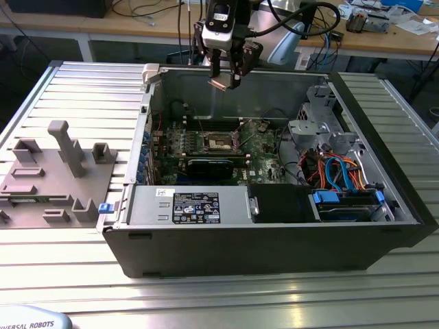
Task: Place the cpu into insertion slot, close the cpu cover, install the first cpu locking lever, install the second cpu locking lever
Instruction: 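Place the cpu into insertion slot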
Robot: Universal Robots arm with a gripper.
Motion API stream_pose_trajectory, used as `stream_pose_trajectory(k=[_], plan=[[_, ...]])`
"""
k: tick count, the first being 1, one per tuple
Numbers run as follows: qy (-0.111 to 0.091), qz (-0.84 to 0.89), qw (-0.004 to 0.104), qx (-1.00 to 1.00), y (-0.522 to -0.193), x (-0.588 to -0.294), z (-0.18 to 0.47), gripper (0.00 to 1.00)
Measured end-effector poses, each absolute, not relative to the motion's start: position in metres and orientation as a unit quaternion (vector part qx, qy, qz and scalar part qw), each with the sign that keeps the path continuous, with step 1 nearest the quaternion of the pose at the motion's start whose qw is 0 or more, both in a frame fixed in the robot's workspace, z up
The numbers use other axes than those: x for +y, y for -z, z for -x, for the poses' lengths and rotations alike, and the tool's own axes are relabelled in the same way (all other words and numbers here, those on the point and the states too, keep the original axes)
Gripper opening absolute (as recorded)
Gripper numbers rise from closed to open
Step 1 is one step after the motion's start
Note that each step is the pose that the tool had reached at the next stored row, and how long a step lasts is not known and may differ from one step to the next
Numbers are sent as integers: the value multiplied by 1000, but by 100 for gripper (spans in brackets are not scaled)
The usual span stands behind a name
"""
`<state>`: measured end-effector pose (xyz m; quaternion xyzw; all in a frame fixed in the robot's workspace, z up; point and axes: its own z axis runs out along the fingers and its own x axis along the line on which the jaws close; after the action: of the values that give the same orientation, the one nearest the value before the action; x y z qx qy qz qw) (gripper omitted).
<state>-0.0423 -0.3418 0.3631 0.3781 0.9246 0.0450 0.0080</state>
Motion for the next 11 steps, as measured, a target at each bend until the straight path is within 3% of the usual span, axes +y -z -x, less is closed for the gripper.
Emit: stream_pose_trajectory(k=[11], plan=[[-45, -382, 8, 923, -363, -342, 42, 54]])
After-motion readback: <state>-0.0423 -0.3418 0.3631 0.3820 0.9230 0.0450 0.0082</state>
